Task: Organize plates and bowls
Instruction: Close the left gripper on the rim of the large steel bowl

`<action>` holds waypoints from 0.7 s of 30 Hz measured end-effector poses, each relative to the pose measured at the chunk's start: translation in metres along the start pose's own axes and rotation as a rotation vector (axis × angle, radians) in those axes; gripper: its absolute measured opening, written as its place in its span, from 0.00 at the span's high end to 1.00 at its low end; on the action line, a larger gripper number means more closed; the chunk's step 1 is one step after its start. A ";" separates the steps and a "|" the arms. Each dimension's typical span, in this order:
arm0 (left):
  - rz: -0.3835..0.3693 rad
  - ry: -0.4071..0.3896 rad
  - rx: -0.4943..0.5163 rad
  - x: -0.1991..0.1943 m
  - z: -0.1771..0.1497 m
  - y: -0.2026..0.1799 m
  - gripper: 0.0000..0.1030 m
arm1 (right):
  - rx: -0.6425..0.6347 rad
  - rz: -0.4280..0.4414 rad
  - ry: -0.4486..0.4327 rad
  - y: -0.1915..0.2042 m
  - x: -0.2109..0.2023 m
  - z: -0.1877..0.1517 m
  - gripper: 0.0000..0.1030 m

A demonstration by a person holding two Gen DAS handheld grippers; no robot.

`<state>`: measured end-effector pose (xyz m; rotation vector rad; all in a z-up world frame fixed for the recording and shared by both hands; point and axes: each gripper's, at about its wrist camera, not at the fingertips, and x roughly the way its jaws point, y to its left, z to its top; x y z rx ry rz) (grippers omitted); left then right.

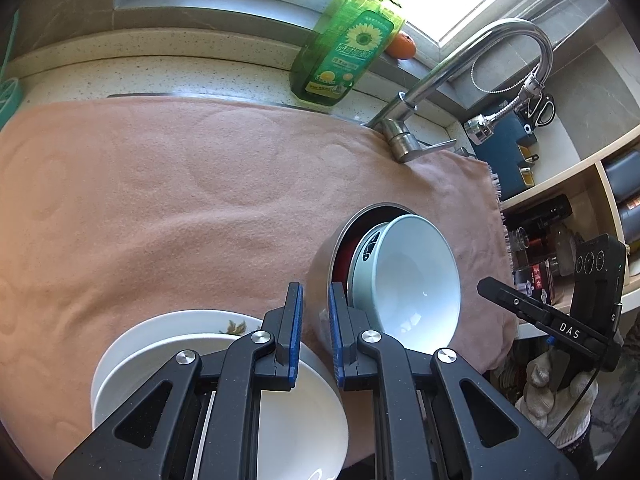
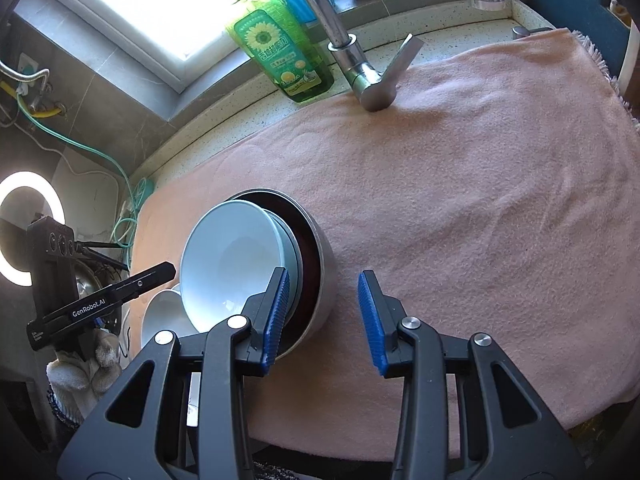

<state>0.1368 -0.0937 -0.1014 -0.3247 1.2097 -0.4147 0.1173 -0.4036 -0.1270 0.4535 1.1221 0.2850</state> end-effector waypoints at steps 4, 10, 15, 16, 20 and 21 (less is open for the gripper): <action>0.000 0.012 0.006 0.004 -0.002 -0.002 0.89 | 0.031 0.030 0.027 -0.005 0.011 -0.003 0.64; 0.011 0.017 0.019 0.007 0.001 -0.003 0.89 | 0.047 0.048 0.039 -0.004 0.017 -0.005 0.76; -0.001 0.026 0.021 0.010 0.001 -0.004 0.89 | 0.063 0.065 0.047 -0.006 0.018 -0.005 0.76; -0.006 0.031 0.017 0.011 0.001 -0.003 0.89 | 0.064 0.066 0.047 -0.006 0.018 -0.005 0.76; -0.006 0.034 0.021 0.012 0.001 -0.004 0.89 | 0.063 0.073 0.053 -0.005 0.018 -0.005 0.76; -0.007 0.034 0.024 0.012 0.001 -0.004 0.89 | 0.057 0.061 0.056 -0.004 0.019 -0.005 0.76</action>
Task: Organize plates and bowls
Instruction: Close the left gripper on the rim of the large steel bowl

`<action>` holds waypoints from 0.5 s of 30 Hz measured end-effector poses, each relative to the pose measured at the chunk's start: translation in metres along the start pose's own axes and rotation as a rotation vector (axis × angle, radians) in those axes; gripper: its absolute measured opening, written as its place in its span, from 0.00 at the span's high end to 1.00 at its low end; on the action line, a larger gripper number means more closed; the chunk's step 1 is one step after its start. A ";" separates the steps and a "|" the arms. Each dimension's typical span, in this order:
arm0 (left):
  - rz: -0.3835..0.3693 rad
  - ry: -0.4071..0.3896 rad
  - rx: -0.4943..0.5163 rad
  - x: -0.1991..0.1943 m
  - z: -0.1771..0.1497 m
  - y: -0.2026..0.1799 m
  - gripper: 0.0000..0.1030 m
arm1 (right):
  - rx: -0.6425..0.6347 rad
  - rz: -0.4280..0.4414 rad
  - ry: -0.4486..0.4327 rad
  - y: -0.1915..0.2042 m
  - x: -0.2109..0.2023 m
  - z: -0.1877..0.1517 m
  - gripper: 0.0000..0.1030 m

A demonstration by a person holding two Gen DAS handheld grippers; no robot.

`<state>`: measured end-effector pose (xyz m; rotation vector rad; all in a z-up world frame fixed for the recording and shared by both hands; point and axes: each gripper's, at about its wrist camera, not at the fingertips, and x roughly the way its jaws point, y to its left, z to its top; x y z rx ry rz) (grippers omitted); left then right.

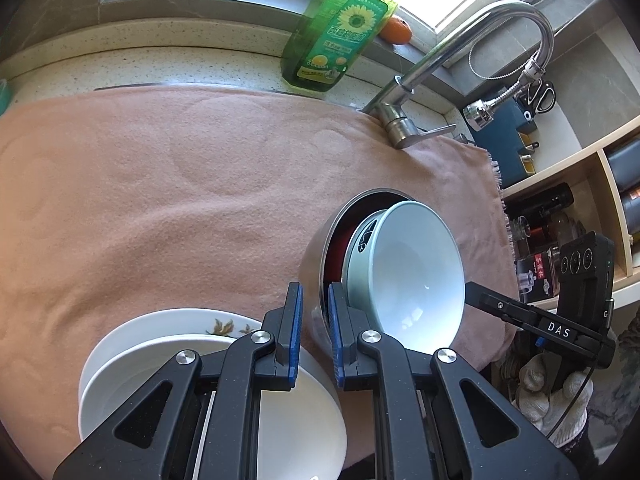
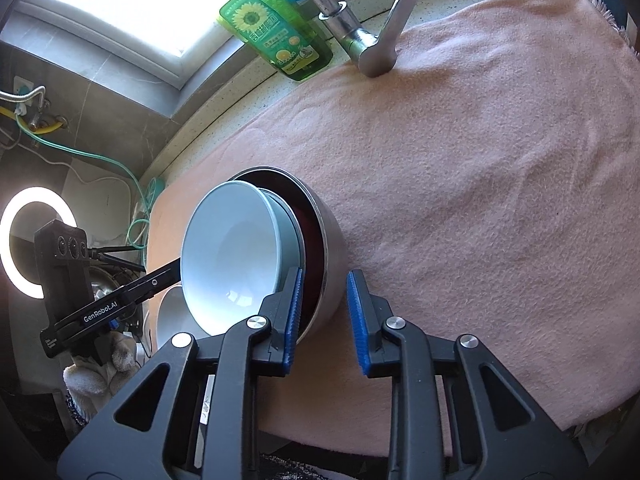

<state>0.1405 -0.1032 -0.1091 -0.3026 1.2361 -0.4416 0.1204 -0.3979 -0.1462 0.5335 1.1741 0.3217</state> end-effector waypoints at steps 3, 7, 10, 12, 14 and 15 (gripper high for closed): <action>0.007 0.004 0.006 0.004 0.001 -0.001 0.89 | -0.008 -0.006 0.012 0.002 0.005 0.000 0.79; 0.012 0.015 0.013 0.009 0.000 -0.002 0.89 | -0.014 -0.007 0.021 0.003 0.009 0.000 0.83; 0.027 0.015 0.026 0.012 -0.001 -0.005 0.89 | -0.022 -0.011 0.032 0.004 0.012 0.000 0.84; 0.028 0.018 0.025 0.014 0.000 -0.005 0.89 | -0.027 -0.010 0.038 0.004 0.015 0.000 0.85; 0.030 0.019 0.025 0.015 0.001 -0.005 0.89 | -0.029 -0.006 0.041 0.004 0.017 0.001 0.87; 0.030 0.019 0.022 0.016 0.001 -0.004 0.89 | -0.028 -0.004 0.041 0.004 0.018 0.001 0.88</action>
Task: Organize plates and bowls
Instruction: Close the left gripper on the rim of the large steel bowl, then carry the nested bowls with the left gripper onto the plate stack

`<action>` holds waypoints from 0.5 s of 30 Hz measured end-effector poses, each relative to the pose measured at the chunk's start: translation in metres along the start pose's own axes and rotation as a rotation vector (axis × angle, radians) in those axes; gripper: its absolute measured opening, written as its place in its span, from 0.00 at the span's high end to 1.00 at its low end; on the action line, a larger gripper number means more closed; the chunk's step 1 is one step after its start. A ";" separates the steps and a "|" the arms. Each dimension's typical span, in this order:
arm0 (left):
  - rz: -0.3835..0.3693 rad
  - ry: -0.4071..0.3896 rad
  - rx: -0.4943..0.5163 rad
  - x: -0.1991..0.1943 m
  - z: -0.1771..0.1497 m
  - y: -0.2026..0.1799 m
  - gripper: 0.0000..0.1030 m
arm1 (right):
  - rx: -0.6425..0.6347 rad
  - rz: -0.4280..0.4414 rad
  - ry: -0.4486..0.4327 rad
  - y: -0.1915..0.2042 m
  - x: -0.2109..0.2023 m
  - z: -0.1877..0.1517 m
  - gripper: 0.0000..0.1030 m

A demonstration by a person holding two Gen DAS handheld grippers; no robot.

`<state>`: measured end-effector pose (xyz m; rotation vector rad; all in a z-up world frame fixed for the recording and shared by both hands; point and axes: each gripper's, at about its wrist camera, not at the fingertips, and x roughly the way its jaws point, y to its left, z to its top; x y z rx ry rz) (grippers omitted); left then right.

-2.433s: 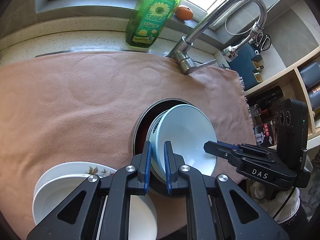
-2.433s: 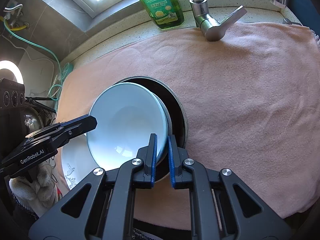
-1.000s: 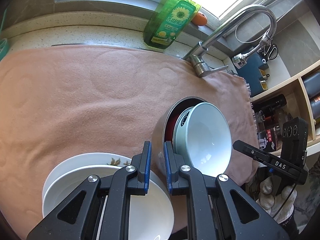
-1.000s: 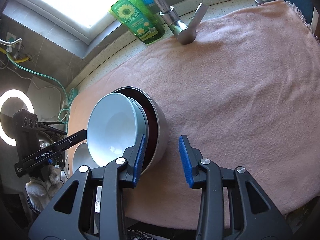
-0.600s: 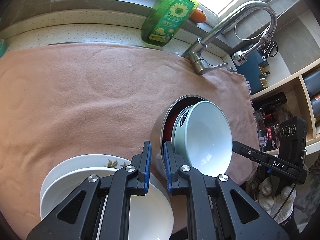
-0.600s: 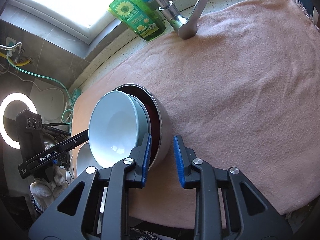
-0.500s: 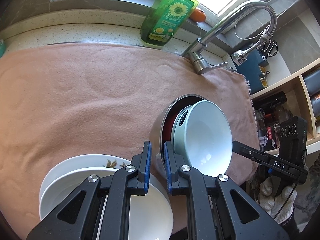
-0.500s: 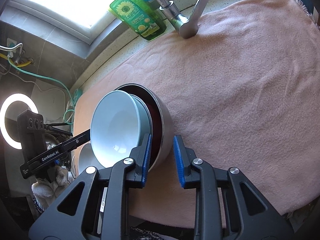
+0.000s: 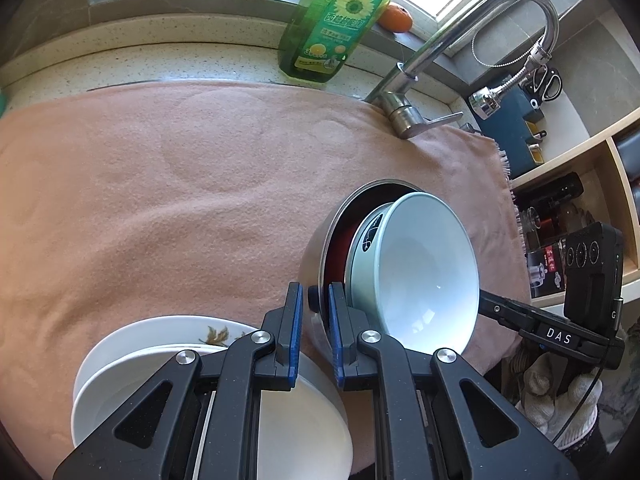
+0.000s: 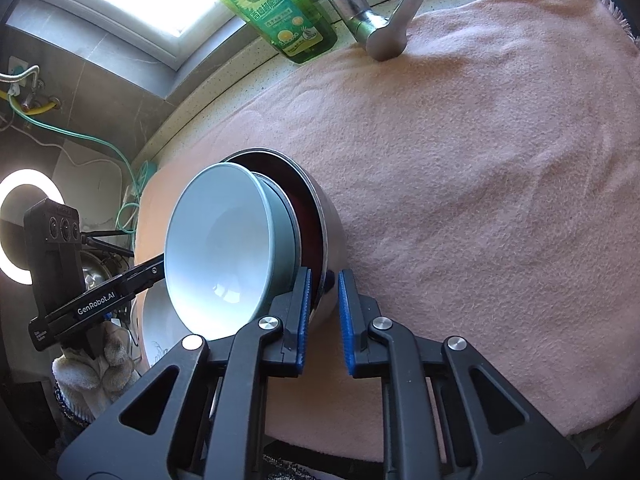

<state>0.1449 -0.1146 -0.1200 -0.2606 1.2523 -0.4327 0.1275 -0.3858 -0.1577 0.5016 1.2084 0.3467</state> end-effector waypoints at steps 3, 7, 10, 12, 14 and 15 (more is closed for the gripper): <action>0.003 -0.001 -0.004 0.001 0.001 0.001 0.89 | 0.008 0.006 0.005 -0.001 0.003 0.001 0.88; 0.009 0.007 0.009 0.004 0.002 -0.002 0.92 | -0.004 0.002 0.012 0.000 0.003 0.002 0.88; 0.032 0.002 0.021 0.004 0.001 -0.006 0.93 | -0.014 -0.007 0.020 0.002 0.002 0.003 0.88; 0.034 0.000 0.017 0.003 0.001 -0.006 0.93 | -0.018 -0.011 0.023 0.003 0.001 0.003 0.88; 0.035 -0.002 0.015 0.002 0.000 -0.007 0.93 | -0.023 -0.016 0.026 0.004 0.000 0.003 0.88; 0.036 -0.002 0.014 0.002 0.000 -0.007 0.93 | -0.026 -0.017 0.029 0.003 0.000 0.004 0.88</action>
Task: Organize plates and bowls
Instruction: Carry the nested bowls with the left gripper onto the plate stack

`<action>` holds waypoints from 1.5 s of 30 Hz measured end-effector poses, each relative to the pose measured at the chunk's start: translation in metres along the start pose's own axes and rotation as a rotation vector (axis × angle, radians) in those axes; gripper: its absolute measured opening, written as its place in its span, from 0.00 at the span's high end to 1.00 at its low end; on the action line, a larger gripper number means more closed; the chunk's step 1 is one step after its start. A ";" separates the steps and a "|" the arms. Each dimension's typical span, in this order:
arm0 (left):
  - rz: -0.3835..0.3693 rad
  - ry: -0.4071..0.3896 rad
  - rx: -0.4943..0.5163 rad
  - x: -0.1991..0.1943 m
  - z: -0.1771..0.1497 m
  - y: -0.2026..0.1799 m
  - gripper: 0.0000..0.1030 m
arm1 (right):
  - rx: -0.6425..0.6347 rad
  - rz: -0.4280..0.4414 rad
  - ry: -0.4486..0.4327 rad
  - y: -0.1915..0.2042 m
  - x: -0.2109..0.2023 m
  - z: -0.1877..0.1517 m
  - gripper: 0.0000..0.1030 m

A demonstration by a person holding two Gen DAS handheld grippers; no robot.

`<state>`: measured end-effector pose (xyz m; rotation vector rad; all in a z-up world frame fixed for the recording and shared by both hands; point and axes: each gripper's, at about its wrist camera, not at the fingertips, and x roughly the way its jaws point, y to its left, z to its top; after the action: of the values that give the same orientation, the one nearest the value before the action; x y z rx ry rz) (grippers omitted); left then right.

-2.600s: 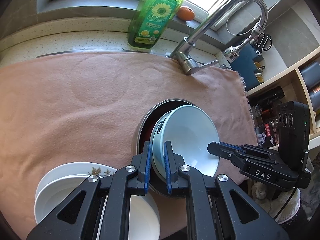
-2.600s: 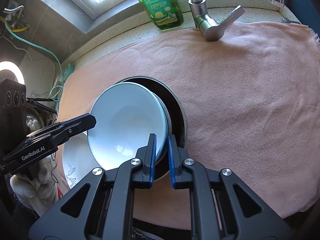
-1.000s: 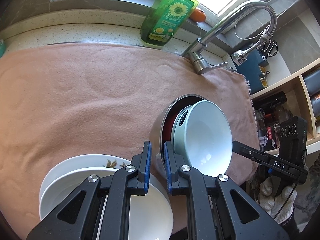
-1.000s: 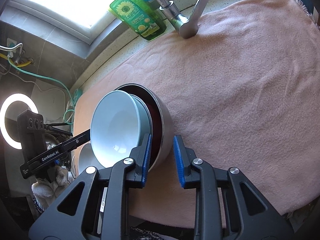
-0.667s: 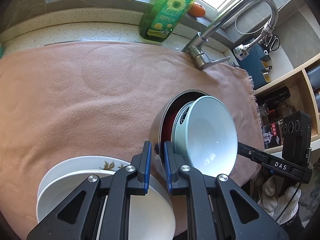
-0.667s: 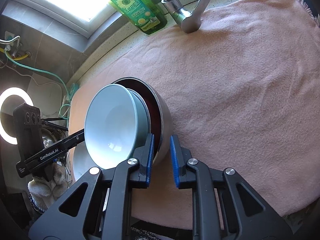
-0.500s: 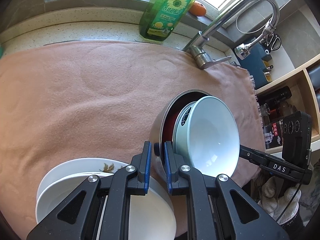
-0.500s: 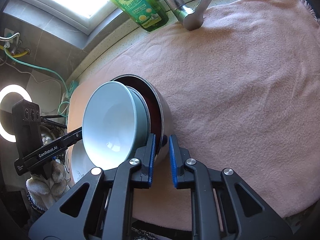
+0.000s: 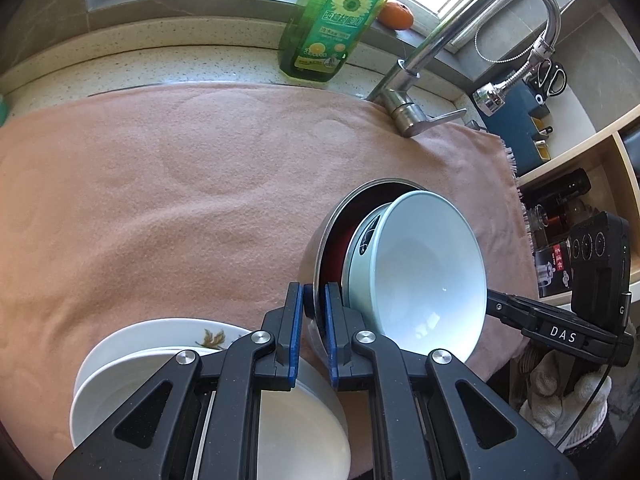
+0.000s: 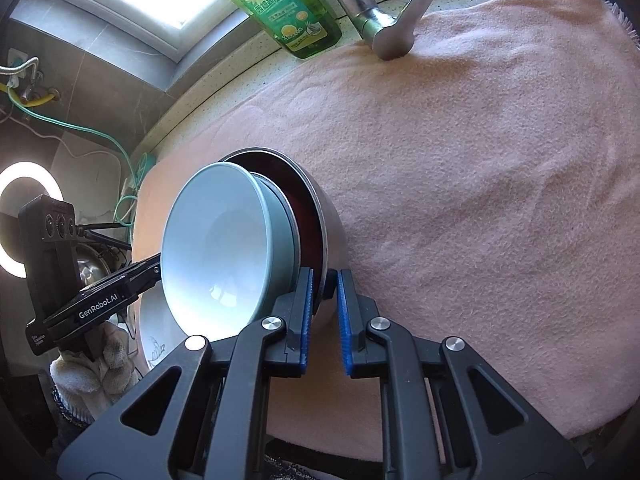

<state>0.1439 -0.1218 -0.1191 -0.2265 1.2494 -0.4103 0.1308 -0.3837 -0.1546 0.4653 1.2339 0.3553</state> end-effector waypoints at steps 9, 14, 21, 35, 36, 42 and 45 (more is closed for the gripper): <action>-0.006 -0.026 -0.020 -0.009 -0.006 -0.010 0.93 | -0.028 0.001 0.009 -0.001 -0.014 0.001 0.88; -0.010 -0.061 -0.046 -0.020 -0.011 -0.016 0.93 | -0.074 0.006 0.021 0.006 -0.023 0.003 0.88; 0.005 -0.127 -0.092 -0.043 -0.023 -0.018 0.93 | -0.151 0.027 0.027 0.024 -0.037 0.000 0.88; 0.028 -0.206 -0.180 -0.091 -0.062 0.014 0.93 | -0.248 0.052 0.058 0.089 -0.029 -0.027 0.88; 0.026 -0.207 -0.186 -0.094 -0.065 0.019 0.93 | -0.248 0.054 0.064 0.095 -0.027 -0.030 0.88; 0.031 -0.201 -0.205 -0.113 -0.082 0.048 0.93 | -0.253 0.060 0.087 0.124 -0.007 -0.049 0.88; 0.039 -0.194 -0.207 -0.118 -0.089 0.061 0.93 | -0.244 0.055 0.101 0.134 0.004 -0.057 0.88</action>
<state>0.0400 -0.0121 -0.0668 -0.4081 1.1027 -0.2188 0.0760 -0.2587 -0.1031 0.2742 1.2580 0.5746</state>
